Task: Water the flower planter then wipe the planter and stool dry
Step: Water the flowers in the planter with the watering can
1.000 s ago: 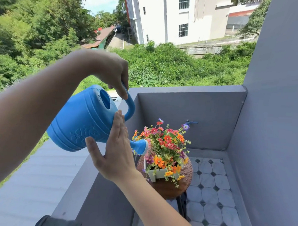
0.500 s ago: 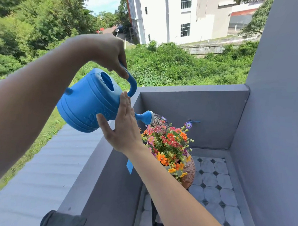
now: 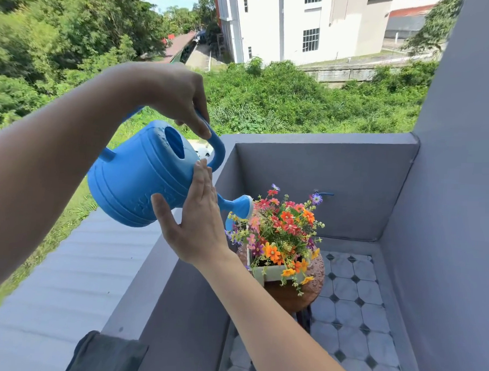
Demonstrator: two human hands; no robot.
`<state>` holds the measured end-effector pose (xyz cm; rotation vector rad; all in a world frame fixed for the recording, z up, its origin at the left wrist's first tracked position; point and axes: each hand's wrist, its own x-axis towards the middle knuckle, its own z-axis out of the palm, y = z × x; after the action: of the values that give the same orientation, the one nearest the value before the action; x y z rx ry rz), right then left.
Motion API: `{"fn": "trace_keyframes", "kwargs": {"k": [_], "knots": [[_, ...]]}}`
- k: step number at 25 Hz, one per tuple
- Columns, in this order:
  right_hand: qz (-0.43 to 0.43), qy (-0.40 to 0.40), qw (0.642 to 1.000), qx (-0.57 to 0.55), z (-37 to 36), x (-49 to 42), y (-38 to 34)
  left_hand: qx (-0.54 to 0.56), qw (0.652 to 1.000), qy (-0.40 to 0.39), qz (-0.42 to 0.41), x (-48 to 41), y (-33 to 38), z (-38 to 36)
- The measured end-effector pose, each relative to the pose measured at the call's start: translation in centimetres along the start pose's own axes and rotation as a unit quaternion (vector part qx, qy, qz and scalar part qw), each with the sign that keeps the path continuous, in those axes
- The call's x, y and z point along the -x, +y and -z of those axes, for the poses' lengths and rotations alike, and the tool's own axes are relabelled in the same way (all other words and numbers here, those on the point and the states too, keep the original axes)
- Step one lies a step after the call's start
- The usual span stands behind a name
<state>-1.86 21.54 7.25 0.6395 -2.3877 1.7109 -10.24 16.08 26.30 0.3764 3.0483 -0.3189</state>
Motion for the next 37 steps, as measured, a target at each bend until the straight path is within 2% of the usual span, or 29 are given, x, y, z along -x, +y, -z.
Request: {"fn": "trace_keyframes", "kwargs": {"k": [6,10,13,18,21,24,27,29,33,37], "knots": [[-0.007,-0.012,1.000,0.009,-2.1,1.1,1.2,0.135,0.990,0.026,0.029,2.5,-3.9,-4.1],[-0.013,-0.022,0.998,0.054,-3.9,2.5,3.3,0.336,0.940,0.039,0.049,4.9,-6.2,-9.9],[-0.019,-0.031,0.997,0.075,-4.5,2.8,4.6,0.424,0.898,0.088,0.084,6.8,-7.0,-14.5],[-0.012,-0.067,0.992,0.108,-6.1,2.2,6.2,0.461,0.841,0.206,0.194,10.2,-6.2,-20.0],[-0.041,-0.099,0.987,0.123,-8.2,0.7,7.8,0.454,0.808,0.258,0.272,11.2,-5.6,-22.6],[-0.074,-0.154,0.974,0.152,-10.1,-1.2,9.2,0.451,0.757,0.294,0.371,11.1,-5.2,-25.4],[-0.079,-0.214,0.954,0.194,-11.9,-2.6,10.8,0.455,0.718,0.309,0.426,10.7,-4.5,-28.0],[-0.070,-0.246,0.943,0.211,-13.1,-2.8,11.8,0.465,0.693,0.316,0.451,10.8,-4.1,-29.6],[-0.065,-0.273,0.937,0.207,-13.9,-2.3,14.0,0.482,0.666,0.323,0.469,10.8,-2.5,-31.9],[-0.048,-0.279,0.934,0.219,-13.9,-1.9,14.9,0.498,0.651,0.318,0.477,10.9,-1.4,-33.1]]}}
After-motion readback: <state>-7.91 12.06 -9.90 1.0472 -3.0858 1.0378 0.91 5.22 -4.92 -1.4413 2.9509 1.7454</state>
